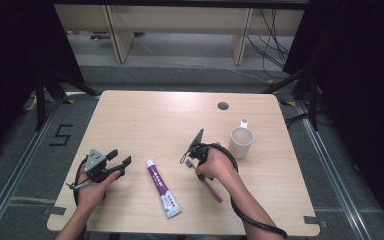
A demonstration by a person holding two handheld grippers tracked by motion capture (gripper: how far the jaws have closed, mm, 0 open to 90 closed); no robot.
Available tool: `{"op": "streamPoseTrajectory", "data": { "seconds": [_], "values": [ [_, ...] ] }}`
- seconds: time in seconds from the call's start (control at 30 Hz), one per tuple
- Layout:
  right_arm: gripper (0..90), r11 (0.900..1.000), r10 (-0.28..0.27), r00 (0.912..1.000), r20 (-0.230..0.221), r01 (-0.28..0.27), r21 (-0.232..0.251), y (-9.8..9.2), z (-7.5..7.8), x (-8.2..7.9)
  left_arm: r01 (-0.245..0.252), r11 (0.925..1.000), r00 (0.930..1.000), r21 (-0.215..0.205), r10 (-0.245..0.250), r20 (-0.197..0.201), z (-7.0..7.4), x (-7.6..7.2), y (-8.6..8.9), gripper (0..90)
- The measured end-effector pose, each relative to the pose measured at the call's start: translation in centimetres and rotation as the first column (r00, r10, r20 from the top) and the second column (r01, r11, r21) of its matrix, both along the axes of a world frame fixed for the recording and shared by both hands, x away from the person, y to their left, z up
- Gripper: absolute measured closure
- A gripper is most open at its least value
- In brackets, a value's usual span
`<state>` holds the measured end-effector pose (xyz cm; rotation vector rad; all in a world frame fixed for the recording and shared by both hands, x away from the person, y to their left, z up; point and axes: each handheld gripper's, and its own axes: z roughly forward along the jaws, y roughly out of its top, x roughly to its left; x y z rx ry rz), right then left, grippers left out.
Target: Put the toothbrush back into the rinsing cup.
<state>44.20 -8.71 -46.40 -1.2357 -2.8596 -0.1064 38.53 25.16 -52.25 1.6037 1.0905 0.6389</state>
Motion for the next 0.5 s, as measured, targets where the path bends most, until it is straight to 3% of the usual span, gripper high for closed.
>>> {"op": "streamPoseTrajectory", "data": {
  "seconds": [0.07,0.13,0.17,0.5],
  "values": [
    [71.4,1.0,0.026,0.9996,-0.004,-0.026,0.002,0.0,0.0,0.1,0.0,1.0,1.0,-0.001,0.0,0.0,0.0,0.0,0.0,34.7],
    [71.8,1.0,0.018,0.9998,-0.008,-0.018,-0.014,0.3,-0.1,0.2,0.001,1.0,1.0,0.0,-0.001,0.0,0.0,0.0,0.0,34.7],
    [72.2,1.0,-0.012,0.9997,-0.021,0.012,-0.029,0.6,-0.2,0.1,0.001,1.0,1.0,-0.002,-0.001,0.004,0.0,0.0,0.0,34.7],
    [74.3,1.0,-0.014,0.9993,-0.033,0.014,-0.013,0.9,-1.1,0.2,0.001,1.0,1.0,-0.002,-0.001,0.0,0.0,0.0,0.0,34.6]
  ]
}}
